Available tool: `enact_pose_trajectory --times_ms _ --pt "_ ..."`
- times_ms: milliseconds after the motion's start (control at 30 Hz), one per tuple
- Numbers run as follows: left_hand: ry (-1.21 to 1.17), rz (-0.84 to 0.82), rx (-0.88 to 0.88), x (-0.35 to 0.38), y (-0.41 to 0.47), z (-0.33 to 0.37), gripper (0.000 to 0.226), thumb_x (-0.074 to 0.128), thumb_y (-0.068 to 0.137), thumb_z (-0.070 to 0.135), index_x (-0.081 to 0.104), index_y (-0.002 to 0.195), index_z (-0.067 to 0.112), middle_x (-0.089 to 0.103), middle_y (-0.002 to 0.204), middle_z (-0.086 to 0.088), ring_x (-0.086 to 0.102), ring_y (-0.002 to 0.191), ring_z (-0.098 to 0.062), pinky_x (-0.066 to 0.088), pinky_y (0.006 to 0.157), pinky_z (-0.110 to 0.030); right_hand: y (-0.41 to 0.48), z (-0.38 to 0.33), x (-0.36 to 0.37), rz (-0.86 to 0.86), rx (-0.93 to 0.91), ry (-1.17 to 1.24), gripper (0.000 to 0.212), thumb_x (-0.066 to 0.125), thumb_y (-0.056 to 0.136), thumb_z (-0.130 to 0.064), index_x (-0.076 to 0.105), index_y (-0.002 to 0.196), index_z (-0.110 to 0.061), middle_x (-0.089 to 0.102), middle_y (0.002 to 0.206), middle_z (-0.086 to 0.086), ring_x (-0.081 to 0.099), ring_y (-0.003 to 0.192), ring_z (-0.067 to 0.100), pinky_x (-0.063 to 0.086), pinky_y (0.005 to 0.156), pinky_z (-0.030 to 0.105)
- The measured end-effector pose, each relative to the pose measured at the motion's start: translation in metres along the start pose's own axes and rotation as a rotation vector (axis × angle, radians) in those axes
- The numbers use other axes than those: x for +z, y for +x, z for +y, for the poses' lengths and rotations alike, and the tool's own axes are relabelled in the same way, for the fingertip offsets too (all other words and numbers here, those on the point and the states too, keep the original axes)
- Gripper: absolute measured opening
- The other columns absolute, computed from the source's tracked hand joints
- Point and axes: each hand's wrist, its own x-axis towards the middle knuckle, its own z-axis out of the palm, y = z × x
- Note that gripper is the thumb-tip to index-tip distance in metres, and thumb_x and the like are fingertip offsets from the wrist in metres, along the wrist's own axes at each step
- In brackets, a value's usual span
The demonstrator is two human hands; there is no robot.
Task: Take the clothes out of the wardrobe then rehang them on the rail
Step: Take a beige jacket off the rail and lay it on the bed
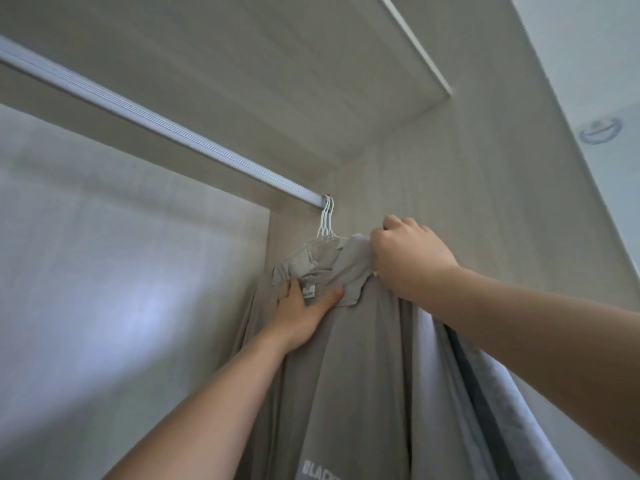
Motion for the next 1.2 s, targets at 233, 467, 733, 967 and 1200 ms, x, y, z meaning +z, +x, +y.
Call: enact_pose_trajectory --times_ms 233,467,733,967,1200 --pt "-0.052 0.060 0.029 0.004 0.001 -0.006 0.113 0.054 0.076 0.081 0.014 0.159 0.016 0.009 0.167 -0.002 0.010 0.153 -0.022 0.013 0.123 -0.042 0.014 -0.009 0.001 0.016 0.079 0.091 0.011 0.046 0.095 -0.008 0.054 0.103 -0.008 0.053 0.107 0.012 0.061 0.097 0.039 0.036 0.065 0.036" --pt "-0.118 0.104 -0.043 -0.003 -0.002 0.002 0.121 0.052 0.073 0.085 0.004 0.160 0.015 0.003 0.167 -0.002 0.007 0.153 -0.024 0.013 0.123 -0.042 0.031 -0.023 -0.003 0.118 0.049 0.131 0.011 0.045 0.093 -0.008 0.038 0.086 -0.011 0.050 0.085 0.010 0.054 0.075 0.038 0.032 0.060 0.037" --pt "-0.186 0.214 0.034 -0.030 0.001 0.025 0.117 0.056 0.077 0.079 0.001 0.159 0.016 0.008 0.167 -0.005 0.008 0.153 -0.026 0.012 0.123 -0.042 0.041 -0.013 -0.031 0.225 0.088 0.180 0.009 0.044 0.095 -0.011 0.038 0.089 -0.010 0.033 0.068 0.003 0.042 0.064 0.035 0.031 0.057 0.036" --pt "-0.043 0.356 0.134 -0.032 -0.024 0.040 0.116 0.048 0.077 0.082 0.003 0.159 0.015 0.000 0.167 0.001 -0.004 0.152 -0.018 0.003 0.123 -0.038 -0.011 0.016 -0.039 0.222 0.074 0.199 0.015 0.046 0.097 -0.021 0.037 0.088 -0.013 0.043 0.072 0.007 0.044 0.063 0.035 0.032 0.055 0.037" --pt "-0.098 0.391 0.258 -0.016 -0.055 0.067 0.087 0.053 0.090 0.061 0.023 0.156 0.013 0.025 0.162 -0.008 0.017 0.150 -0.024 0.016 0.122 -0.042 -0.089 0.069 -0.060 0.244 0.022 0.209 0.022 0.036 0.100 -0.035 0.043 0.090 -0.018 0.057 0.085 0.008 0.058 0.075 0.040 0.046 0.061 0.042"
